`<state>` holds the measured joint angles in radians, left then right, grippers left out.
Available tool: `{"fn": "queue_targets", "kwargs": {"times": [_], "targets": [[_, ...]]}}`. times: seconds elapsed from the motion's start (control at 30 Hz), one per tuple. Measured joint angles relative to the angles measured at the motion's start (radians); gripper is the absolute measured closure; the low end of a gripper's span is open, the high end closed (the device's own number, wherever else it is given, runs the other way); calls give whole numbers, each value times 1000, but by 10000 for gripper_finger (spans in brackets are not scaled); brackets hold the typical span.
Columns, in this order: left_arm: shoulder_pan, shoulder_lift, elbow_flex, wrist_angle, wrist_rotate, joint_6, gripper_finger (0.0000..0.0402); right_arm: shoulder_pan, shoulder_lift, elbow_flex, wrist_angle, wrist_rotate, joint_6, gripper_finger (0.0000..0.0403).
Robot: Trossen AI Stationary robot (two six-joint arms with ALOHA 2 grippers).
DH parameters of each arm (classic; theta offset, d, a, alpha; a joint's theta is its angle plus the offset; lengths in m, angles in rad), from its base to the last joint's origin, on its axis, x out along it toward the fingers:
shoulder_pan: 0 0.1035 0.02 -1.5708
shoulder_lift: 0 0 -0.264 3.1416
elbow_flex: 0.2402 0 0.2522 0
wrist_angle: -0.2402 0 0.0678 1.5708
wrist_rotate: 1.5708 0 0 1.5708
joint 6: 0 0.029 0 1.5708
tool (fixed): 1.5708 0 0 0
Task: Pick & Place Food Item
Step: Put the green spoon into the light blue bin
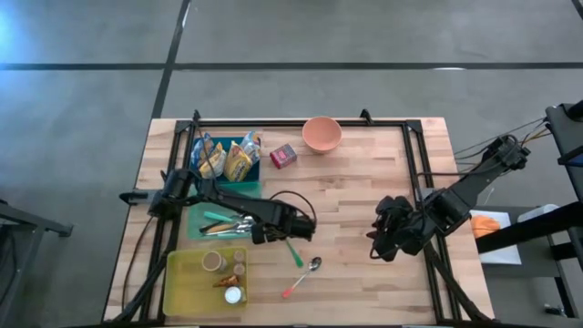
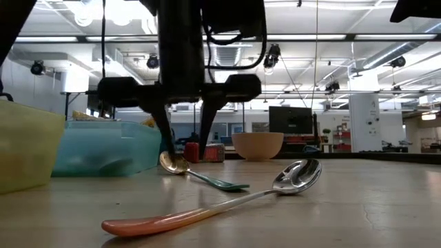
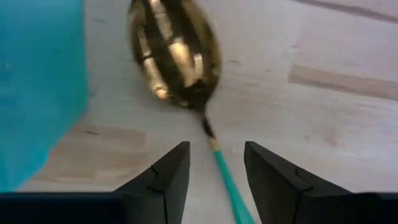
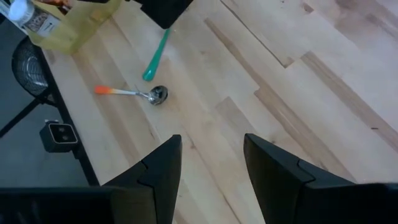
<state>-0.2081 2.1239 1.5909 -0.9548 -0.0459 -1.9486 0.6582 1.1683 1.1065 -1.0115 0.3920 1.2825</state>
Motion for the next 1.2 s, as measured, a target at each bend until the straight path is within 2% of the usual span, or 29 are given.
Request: {"fn": "queue_targets", "kwargs": {"times": [0.2, 0.43, 0.87, 1.0, 1.2], "targets": [[-5, 0, -69, 61, 50, -65, 242, 0, 1, -3, 10, 1, -6, 233], [-5, -4, -104, 137, 42, -72, 242, 0, 13, -3, 26, 1, -35, 233], [-9, -6, -122, 142, 64, -55, 246, 13, 25, -3, 30, -6, -61, 233], [-10, -5, -122, 135, 65, -13, 276, 14, 25, -3, 31, -8, -64, 233], [-10, -4, -125, 121, 66, 84, 357, 14, 25, -3, 31, -16, -73, 233]]}}
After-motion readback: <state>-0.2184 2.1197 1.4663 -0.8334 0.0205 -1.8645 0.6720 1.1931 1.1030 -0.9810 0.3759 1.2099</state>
